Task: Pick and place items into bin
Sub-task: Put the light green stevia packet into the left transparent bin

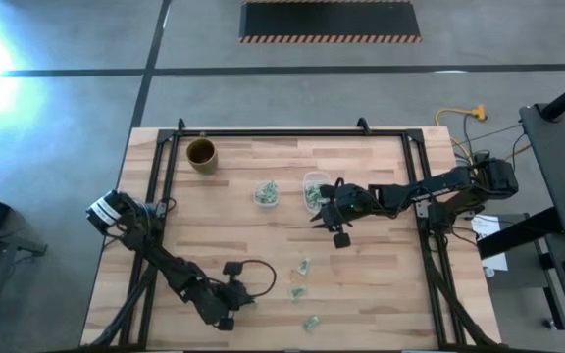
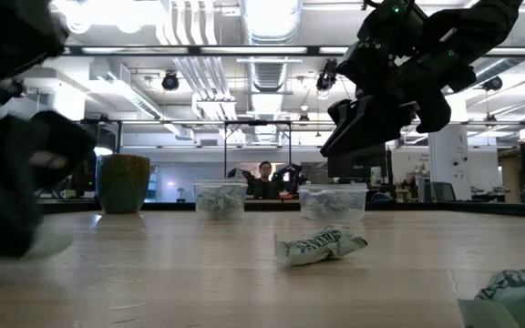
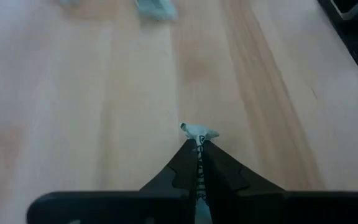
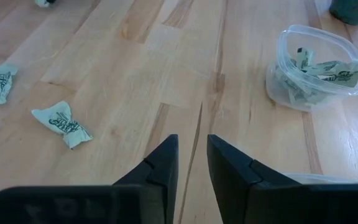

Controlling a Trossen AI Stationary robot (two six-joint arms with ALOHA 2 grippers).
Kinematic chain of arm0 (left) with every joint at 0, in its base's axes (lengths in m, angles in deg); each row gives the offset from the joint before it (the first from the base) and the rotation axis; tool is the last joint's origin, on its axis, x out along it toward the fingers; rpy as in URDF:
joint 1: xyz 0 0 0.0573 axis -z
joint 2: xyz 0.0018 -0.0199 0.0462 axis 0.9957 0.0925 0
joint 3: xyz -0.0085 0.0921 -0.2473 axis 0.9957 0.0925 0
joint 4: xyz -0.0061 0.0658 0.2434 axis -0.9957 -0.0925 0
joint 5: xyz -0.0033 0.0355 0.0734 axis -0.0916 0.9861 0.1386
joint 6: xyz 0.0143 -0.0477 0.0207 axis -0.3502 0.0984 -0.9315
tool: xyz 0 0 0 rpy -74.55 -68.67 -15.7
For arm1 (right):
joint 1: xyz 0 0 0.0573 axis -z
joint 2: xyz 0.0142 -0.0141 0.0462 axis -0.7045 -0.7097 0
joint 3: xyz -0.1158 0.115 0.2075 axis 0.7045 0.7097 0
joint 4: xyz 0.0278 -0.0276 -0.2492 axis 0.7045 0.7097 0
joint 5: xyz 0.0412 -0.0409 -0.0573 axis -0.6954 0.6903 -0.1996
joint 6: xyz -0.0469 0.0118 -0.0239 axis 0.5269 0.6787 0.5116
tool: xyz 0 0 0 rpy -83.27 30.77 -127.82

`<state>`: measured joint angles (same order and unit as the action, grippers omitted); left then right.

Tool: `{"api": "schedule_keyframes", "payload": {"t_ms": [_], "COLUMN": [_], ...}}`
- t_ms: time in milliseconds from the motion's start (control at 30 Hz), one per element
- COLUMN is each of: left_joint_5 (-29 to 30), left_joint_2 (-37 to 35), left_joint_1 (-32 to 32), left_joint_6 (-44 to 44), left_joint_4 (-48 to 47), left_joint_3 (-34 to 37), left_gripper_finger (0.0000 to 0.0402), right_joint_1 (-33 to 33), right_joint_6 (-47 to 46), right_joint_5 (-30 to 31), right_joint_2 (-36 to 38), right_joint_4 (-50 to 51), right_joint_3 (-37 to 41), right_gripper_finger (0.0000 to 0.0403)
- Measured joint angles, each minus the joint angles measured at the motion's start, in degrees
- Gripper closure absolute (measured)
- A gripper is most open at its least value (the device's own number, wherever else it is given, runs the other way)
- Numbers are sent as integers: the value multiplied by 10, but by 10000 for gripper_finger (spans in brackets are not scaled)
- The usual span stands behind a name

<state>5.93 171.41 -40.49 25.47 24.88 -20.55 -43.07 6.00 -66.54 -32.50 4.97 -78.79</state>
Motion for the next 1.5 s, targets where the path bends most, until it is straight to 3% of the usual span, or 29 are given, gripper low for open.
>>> {"api": "schedule_keyframes", "payload": {"t_ms": [400, 500, 867, 1167, 1500], "left_joint_5": [232, 262, 248, 162, 87], "left_joint_2": [-51, -58, -85, -118, -119], "left_joint_1": [-71, -106, -261, -372, -451], "left_joint_6": [-207, -243, -313, -331, -343], "left_joint_4": [6, 6, 2, -5, -11], "left_joint_3": [0, 0, 6, 7, 10], "left_gripper_finger": [398, 398, 398, 398, 398], "right_joint_1": [0, 0, 0, 0, 0], "right_joint_6": [2, 2, 3, 14, 15], "right_joint_5": [0, 0, 0, 0, 0], "right_joint_2": [0, 0, 0, 0, 0], "right_joint_4": [1, 5, 10, 17, 17], "right_joint_3": [0, 0, 2, 3, 4], "right_gripper_finger": [323, 325, 335, 335, 335]}}
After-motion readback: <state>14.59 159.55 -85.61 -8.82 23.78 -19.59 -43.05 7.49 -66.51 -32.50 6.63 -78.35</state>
